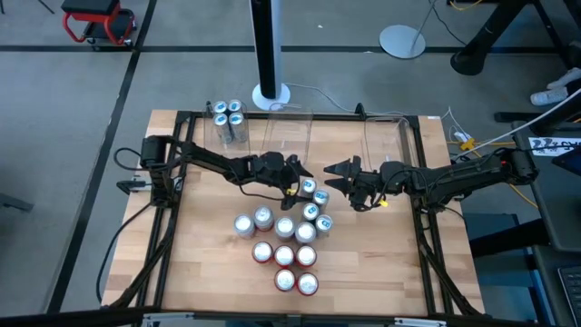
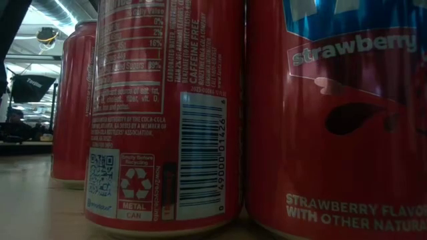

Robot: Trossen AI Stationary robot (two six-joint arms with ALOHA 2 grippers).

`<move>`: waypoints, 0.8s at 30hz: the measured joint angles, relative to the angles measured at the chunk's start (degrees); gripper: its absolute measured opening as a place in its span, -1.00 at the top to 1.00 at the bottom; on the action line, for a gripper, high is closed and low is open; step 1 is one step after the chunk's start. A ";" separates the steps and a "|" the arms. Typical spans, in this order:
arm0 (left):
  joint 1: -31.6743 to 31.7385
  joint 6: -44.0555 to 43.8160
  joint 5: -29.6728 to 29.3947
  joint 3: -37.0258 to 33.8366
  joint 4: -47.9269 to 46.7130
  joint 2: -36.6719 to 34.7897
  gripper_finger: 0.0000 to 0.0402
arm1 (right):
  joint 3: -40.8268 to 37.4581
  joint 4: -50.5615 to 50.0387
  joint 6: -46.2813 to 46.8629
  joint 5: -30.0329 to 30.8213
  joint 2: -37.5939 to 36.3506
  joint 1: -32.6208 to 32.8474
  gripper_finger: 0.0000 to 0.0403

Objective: Sort soda cans
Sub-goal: Put the blue soda can into the left transparent bin

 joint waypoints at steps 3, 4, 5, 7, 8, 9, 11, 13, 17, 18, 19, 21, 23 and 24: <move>0.02 0.11 0.04 0.00 0.13 0.07 -0.85 | -0.01 0.00 0.00 0.00 0.00 0.00 -0.82; 0.02 0.17 0.04 0.00 0.27 0.07 -0.81 | 0.00 0.00 0.00 0.00 0.00 0.00 -0.82; 0.02 0.17 0.04 0.00 0.23 0.07 -0.77 | 0.00 0.00 0.00 0.00 0.00 0.00 -0.82; 0.04 0.20 0.04 0.00 0.25 0.07 -0.67 | 0.00 0.00 0.00 0.00 0.00 0.00 -0.82; 0.04 0.20 0.04 0.00 0.46 0.07 -0.63 | 0.00 0.00 0.00 0.00 0.00 0.00 -0.82; 0.07 0.18 0.04 0.00 0.70 0.07 -0.58 | -0.01 0.00 0.00 0.00 0.00 0.00 -0.82; 0.08 0.15 0.04 0.00 1.04 0.07 -0.48 | 0.00 0.00 0.00 0.00 0.00 0.00 -0.82; 0.07 0.07 0.06 0.00 1.37 0.07 -0.38 | 0.00 0.00 0.00 0.00 0.00 0.00 -0.82; 0.07 -0.06 0.11 0.00 1.63 0.05 -0.21 | -0.01 0.00 0.00 0.00 0.00 0.00 -0.82; 0.09 -0.13 0.11 0.00 1.63 0.05 -0.17 | 0.00 0.00 0.00 0.00 0.00 0.00 -0.82; 0.09 -0.27 0.01 0.00 1.63 0.05 -0.15 | 0.00 0.00 0.00 0.00 0.00 0.00 -0.82; 0.07 -0.35 -0.26 0.00 1.65 0.05 -0.14 | 0.00 0.00 0.00 0.00 0.00 0.00 -0.82; 0.07 -0.45 -0.42 0.00 1.65 0.02 -0.15 | 0.00 -0.02 0.00 0.00 0.00 0.00 -0.82; 0.07 -0.55 -0.49 0.00 1.65 0.02 -0.16 | 0.00 -0.02 0.00 0.00 0.00 0.00 -0.82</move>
